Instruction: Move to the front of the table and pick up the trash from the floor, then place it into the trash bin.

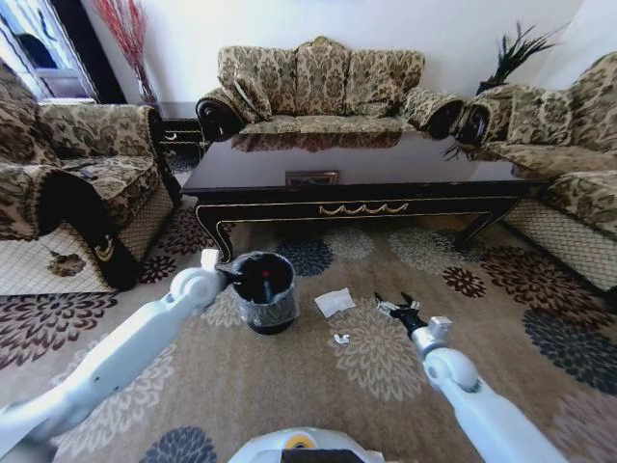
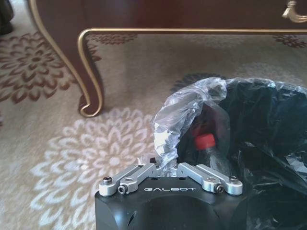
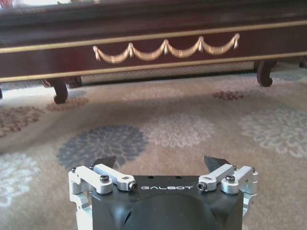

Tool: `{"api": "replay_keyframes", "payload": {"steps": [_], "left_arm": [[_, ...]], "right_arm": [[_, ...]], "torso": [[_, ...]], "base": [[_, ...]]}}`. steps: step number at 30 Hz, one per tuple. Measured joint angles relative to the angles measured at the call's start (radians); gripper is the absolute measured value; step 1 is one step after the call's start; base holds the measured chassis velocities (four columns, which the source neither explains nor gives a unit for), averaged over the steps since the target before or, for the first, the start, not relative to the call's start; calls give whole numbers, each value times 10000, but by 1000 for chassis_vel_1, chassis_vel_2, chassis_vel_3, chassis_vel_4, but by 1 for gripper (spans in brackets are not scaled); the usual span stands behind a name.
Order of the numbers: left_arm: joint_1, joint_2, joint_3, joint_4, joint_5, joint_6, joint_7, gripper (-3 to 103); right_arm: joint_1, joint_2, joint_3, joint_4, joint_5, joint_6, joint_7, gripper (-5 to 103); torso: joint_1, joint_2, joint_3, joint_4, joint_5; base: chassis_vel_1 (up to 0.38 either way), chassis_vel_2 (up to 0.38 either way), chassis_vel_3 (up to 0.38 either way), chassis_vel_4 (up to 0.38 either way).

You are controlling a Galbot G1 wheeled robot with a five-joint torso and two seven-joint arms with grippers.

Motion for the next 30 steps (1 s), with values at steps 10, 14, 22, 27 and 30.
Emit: {"api": "replay_keyframes", "payload": {"steps": [10,14,22,27,30], "left_arm": [[1278,583,-930,-193,441,-250,337,3],[1440,555,-961,-279,436,-294,292,3],[1342,880,-784,-517,133,-296,146,3],[1147,1085,-647,-496,23,-296,127,3],[1129,1113,-576,-558,-107,-293,44,3]], "right_arm": [[2073,639,-1971,-2418,-430,262,-141,100],[2815,1155,-2676,-3499,-700,442,-313,100],[4452,2800,-3601,-6655,-1486,1115,-849,100],[5235,3444,-3641,-8257,-1804,1604,-1144,100],[5774,3760,-3565,-9463,-2103,1976,-1502,100]], "torso": [[0,0,0,7,6],[0,0,0,1,5],[0,0,1,3,4],[1,0,1,10,3],[1,0,1,5,6]], "base": [[0,0,0,0],[0,0,0,0],[0,0,0,0],[0,0,0,0],[0,0,0,0]]}}
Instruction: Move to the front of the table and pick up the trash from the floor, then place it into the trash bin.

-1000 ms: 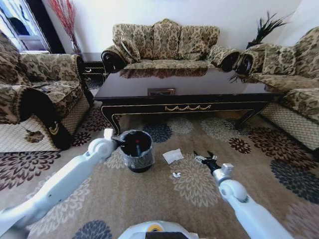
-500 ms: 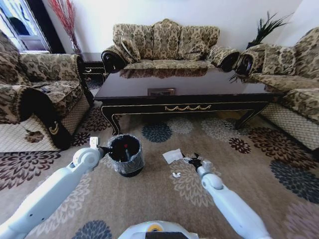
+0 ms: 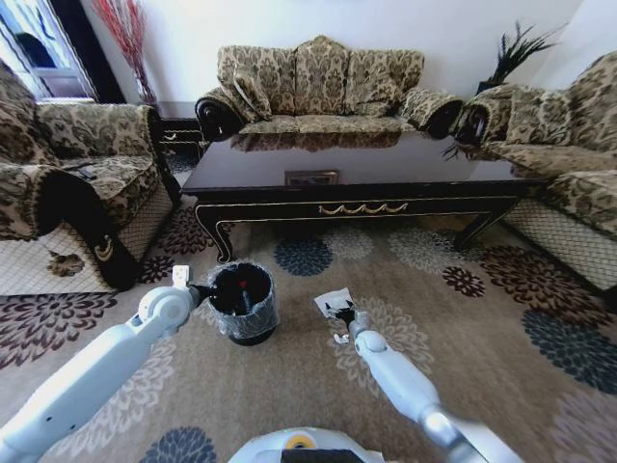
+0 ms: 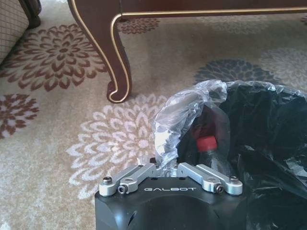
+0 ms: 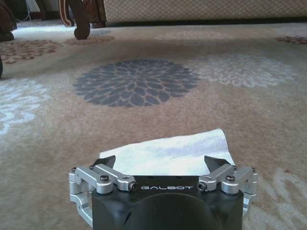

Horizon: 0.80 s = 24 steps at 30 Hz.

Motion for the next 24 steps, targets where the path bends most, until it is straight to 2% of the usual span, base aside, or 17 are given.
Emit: {"api": "replay_keyframes", "payload": {"steps": [8,14,21,22,24], "left_arm": [[109,123,87,-149,-64,10,-161,3],[-309,180,317,-189,-360,23,-320,3],[-493,172,425,-298,-632,39,-505,3],[-504,183,427,-315,-655,40,-526,3],[-505,187,427,-317,-662,40,-540,3]], "right_arm": [[247,110,260,-622,-192,46,-155,100],[308,119,537,-1315,-483,8,-139,100],[488,260,732,-1888,-870,31,-185,100],[561,312,776,-2072,-993,71,-191,102],[603,345,788,-2164,-1062,111,-202,99]], "torso": [[0,0,-1,2,0],[0,1,-1,-4,1],[0,0,-1,1,1],[0,0,-1,2,1],[0,0,-2,1,1]], "base": [[0,0,0,0],[0,0,0,0],[0,0,0,0],[0,0,0,0],[0,0,0,0]]}}
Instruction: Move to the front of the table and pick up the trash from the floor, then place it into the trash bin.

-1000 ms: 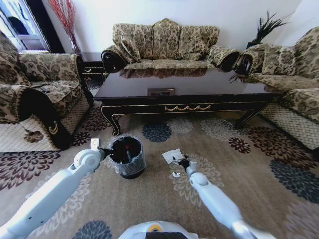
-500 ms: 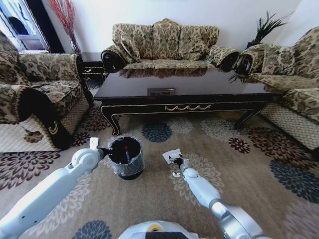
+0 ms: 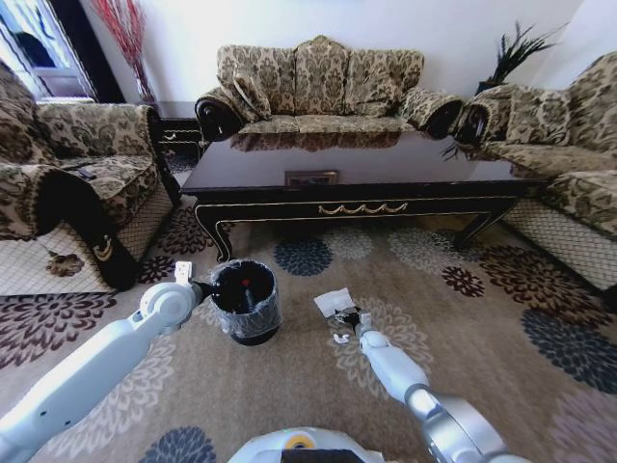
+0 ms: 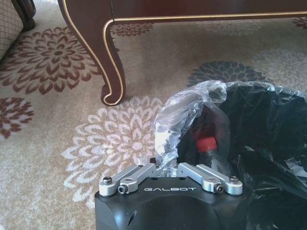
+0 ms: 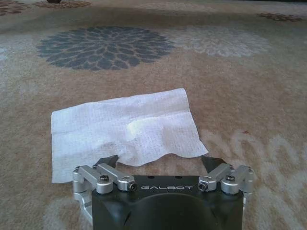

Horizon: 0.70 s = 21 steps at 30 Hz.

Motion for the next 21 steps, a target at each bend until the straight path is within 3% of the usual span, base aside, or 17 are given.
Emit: {"api": "replay_keyframes", "payload": {"steps": [3,7,8,11,12,14,18,20,21], "left_arm": [[5,6,-10,-12,-31,0,-19,3],[39,7,-35,-14,-32,0,-33,3],[49,7,-41,-14,-32,0,-39,3],[63,7,-47,-18,-30,0,-48,3],[67,7,-47,-22,-30,0,-48,3],[68,8,-47,-22,-28,0,-51,3],[77,13,-51,-22,-27,0,-52,3],[86,13,-51,-26,-27,0,-53,3],[95,12,-51,-32,-27,1,-52,3]], "right_arm": [[128,73,8,-233,-155,84,-79,83],[207,122,-13,-296,-184,85,-119,78],[218,134,-18,-309,-191,85,-125,67],[243,167,-19,-353,-229,87,-141,61],[268,183,-13,-396,-267,90,-150,51],[275,185,-10,-407,-279,91,-150,51],[250,191,0,-390,-327,95,-154,29],[229,190,9,-363,-328,99,-153,29],[212,188,13,-335,-328,101,-151,24]], "torso": [[-1,0,-1,0,-1],[0,0,-1,0,-1],[-1,0,-1,0,-1],[-1,0,-1,1,0],[-1,1,-1,3,1],[-1,1,-1,3,0],[-1,1,-1,6,3],[-1,0,-1,6,3],[-1,1,0,5,2]], "base": [[0,0,0,0],[0,0,0,0],[0,0,0,0],[0,0,0,0],[0,0,0,0],[0,0,0,0],[0,0,0,0],[0,0,0,0],[0,0,0,0]]}}
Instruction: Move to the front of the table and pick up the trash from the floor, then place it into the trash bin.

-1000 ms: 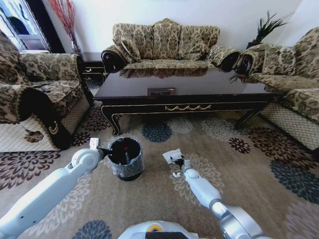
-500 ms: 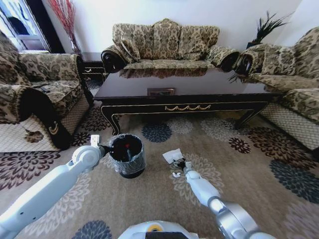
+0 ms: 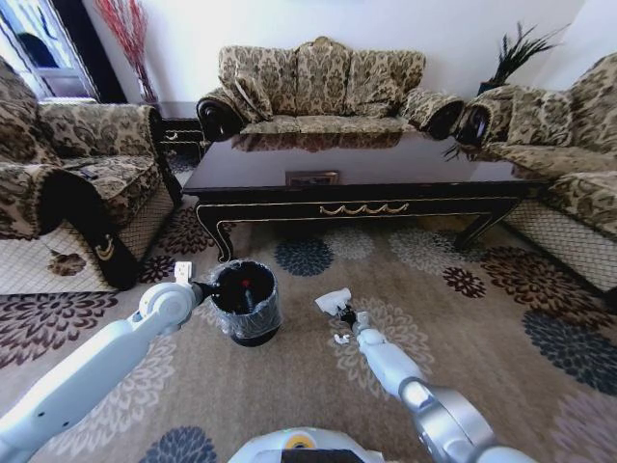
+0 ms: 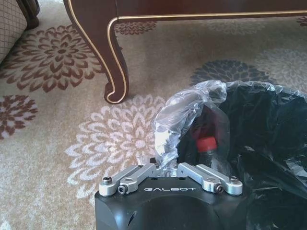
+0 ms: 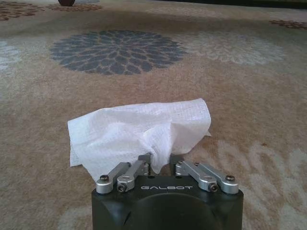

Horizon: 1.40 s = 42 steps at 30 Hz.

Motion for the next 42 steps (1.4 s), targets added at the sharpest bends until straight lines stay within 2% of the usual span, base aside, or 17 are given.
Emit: {"api": "replay_keyframes", "payload": {"steps": [3,4,6,14,21,23,24,26,27,28,32,33,37,38,41,42], "left_arm": [[50,-30,-1,-10,1,2,-1,3],[50,-30,-1,-10,1,2,-1,3],[80,-46,0,-32,1,5,0,3],[130,-72,0,-94,5,9,-17,3],[208,-110,1,-123,5,20,-24,3],[102,-235,137,-28,8,62,17,3],[102,-235,137,-28,8,62,17,3],[-96,-329,296,92,10,90,34,3],[-187,-377,378,149,15,96,34,3],[-187,-377,378,149,15,96,34,3],[-500,-736,855,303,88,124,44,3],[-500,-736,855,303,88,124,44,3],[-820,-1218,1464,438,213,172,27,3],[-820,-1218,1464,438,213,172,27,3],[-1033,-1810,2117,458,404,188,-41,3],[-1033,-1810,2117,458,404,188,-41,3]], "right_arm": [[-128,-74,10,256,49,-8,54,8],[-128,-74,10,256,49,-8,54,8],[-245,-127,9,536,150,-39,114,1],[-436,-202,-1,1033,308,23,256,0],[-882,-670,28,2222,587,341,397,0],[-1887,-1655,260,4706,1520,-83,946,0],[-1887,-1655,260,4706,1520,-83,946,0],[-2587,-2220,593,5935,1775,-261,1155,0],[-2910,-2506,777,6582,1888,-365,1218,0],[-2910,-2506,777,6582,1888,-365,1218,0],[-4149,-3493,1590,9305,2411,-789,1538,0],[-4149,-3493,1590,9305,2411,-789,1538,0],[-5248,-4183,2448,11895,2997,-1272,1955,0],[-5248,-4183,2448,11895,2997,-1272,1955,0],[-6082,-4625,3053,13693,3394,-1560,2214,0],[-6082,-4625,3053,13693,3394,-1560,2214,0]], "torso": [[1,0,1,-12,-5],[1,0,1,-12,-5],[0,0,2,-15,-4],[1,-1,2,-4,-4],[1,-1,1,-5,-1],[1,0,0,-5,-1],[1,0,0,-5,-1],[0,-1,0,-3,2],[1,-1,1,-11,1],[1,-1,1,-11,1],[0,0,-1,-6,-1],[0,0,-1,-6,-1],[0,0,-1,-3,-4],[0,0,-1,-3,-4],[0,0,-1,-5,-5],[0,0,-1,-5,-5]], "base": [[0,0,0,0],[0,0,0,0],[0,0,0,0],[0,0,0,0],[0,0,0,0],[0,0,0,0],[0,0,0,0],[0,0,0,0],[0,0,0,0],[0,0,0,0],[0,0,0,0],[0,0,0,0],[0,0,0,0],[0,0,0,0],[0,0,0,0],[0,0,0,0]]}}
